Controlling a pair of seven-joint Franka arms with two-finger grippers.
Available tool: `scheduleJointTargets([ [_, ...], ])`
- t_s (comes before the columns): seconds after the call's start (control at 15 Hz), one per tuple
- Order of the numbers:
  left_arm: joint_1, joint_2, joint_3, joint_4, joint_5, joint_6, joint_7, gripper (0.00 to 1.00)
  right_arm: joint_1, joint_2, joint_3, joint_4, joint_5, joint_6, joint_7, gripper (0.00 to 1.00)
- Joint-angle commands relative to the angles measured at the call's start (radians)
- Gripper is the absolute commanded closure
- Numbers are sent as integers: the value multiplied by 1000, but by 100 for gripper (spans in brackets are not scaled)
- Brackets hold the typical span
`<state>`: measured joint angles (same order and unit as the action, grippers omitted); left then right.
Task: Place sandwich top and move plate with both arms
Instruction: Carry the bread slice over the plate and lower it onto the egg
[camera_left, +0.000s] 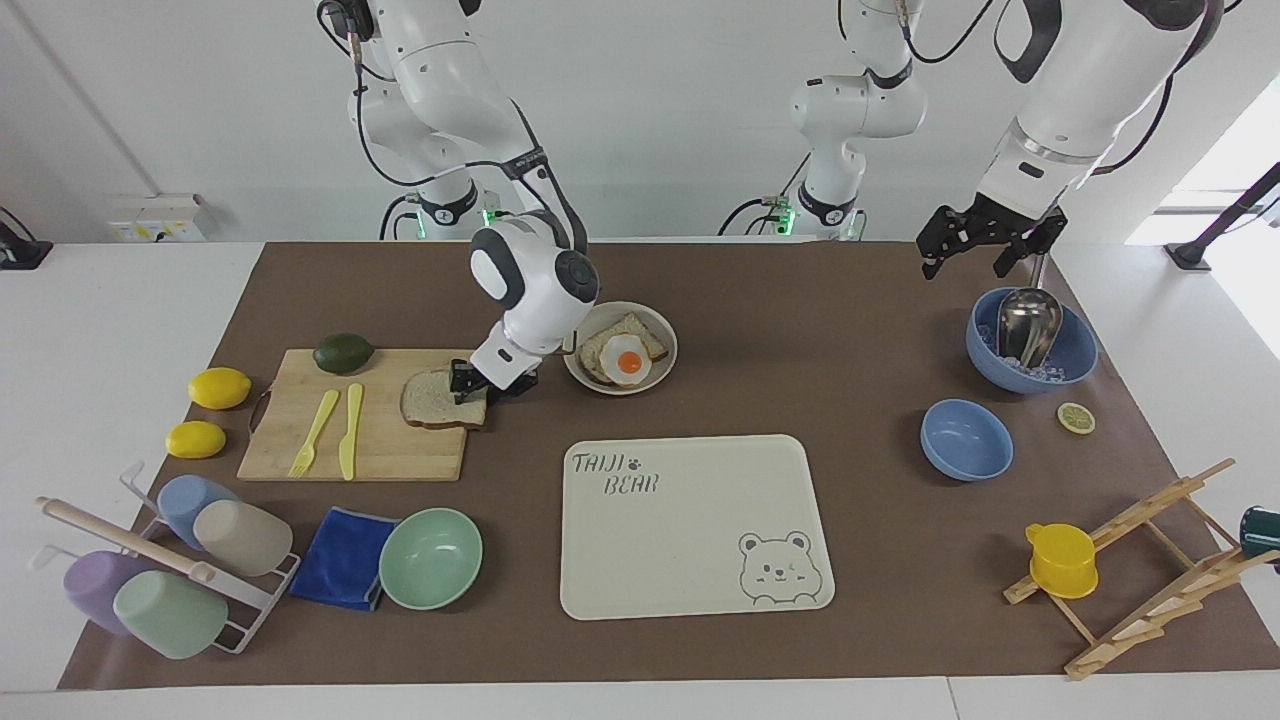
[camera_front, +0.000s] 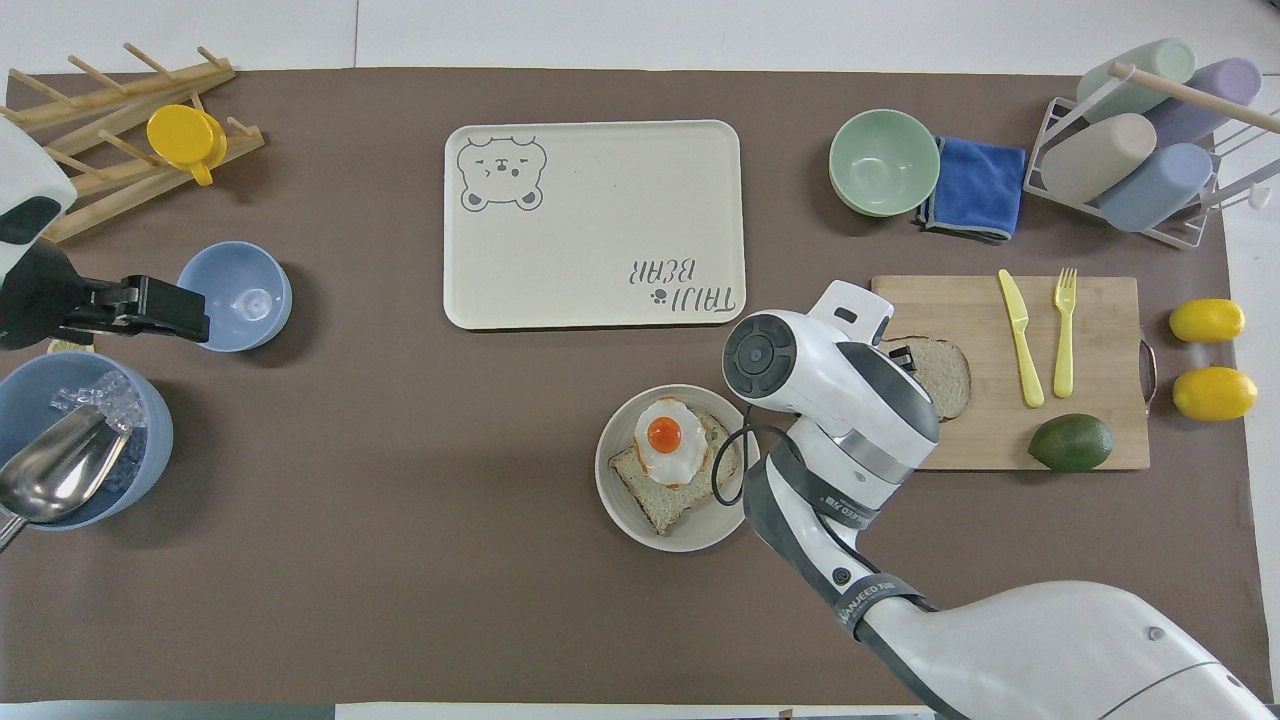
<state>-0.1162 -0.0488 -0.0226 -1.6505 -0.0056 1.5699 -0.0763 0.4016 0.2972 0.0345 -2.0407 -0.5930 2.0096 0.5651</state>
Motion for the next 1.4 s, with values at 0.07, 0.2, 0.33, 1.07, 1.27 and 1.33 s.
scheduleJointTargets([
  [0.07,1,-16,3,-14,-8,7,-3,0,25,-10,15,40,-19,-41,6,100],
  [0.2,1,-16,3,-14,-8,9,-5,0,83,-4,16,111,-2,-132,3,100],
  [0.33,1,-16,3,-12,-8,9,-5,0,147,8,21,196,65,-221,3,100],
  [1.07,1,-19,3,-26,-8,10,-5,0,348,33,28,254,303,-147,173,100],
  [1.27,3,-20,3,-31,-8,12,-6,0,352,37,28,243,311,-66,179,100],
  [1.33,3,-25,3,-37,-8,13,-8,0,353,37,28,237,311,-45,179,100],
])
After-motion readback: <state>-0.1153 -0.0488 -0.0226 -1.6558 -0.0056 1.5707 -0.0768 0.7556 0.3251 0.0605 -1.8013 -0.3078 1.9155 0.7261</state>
